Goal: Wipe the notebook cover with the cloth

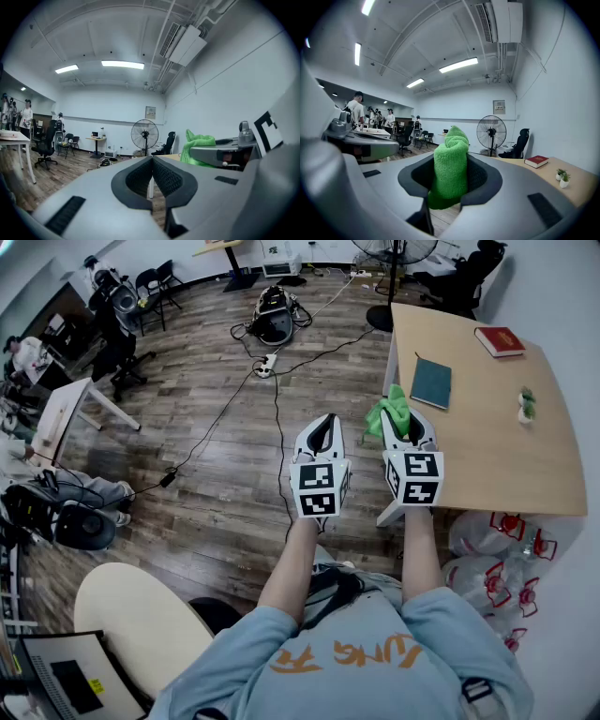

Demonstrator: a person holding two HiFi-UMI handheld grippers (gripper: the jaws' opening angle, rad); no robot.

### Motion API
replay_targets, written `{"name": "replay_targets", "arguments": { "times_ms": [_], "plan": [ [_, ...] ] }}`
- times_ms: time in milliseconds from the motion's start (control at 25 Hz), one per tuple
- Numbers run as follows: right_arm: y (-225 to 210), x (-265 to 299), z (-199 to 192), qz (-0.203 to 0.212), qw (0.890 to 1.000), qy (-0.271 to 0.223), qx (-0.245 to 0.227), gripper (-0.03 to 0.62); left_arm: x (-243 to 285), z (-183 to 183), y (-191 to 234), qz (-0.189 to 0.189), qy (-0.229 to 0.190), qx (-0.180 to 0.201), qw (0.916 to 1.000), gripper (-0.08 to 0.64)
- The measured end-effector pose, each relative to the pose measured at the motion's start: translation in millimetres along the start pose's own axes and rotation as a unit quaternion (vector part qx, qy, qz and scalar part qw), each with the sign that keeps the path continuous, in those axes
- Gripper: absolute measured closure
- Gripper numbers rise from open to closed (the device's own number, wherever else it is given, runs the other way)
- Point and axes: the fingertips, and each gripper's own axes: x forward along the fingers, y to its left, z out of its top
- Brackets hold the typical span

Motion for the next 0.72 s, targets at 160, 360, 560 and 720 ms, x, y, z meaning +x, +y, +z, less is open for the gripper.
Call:
{"name": "replay_targets", "arguments": {
  "times_ms": [160,360,560,720],
  "plan": [
    [-13.8,0.4,2.3,-0.01,1.0,-0.011,0.016,0.462,7.5,0.9,-8.8,-0.004,0.0,-0.003,1.0,0.541],
    [-14.9,3.8,-10.5,-0.001,1.0,0.004,0.031,0.46,1.8,-7.7,-5.6,0.007,0.011,-0.012,0.9998,0.541],
    [-3.4,34.1,-33.8,0.016,0.999,0.03,0.039,0.46,10.2,-34.3,23.2,0.03,0.041,-0.022,0.9985,0.541],
    [0.3,67.2,-38.6,0.026,0.998,0.037,0.041,0.46,35.7,-44.3,44.4,0.036,0.054,-0.034,0.9973,0.541]
  ]
}}
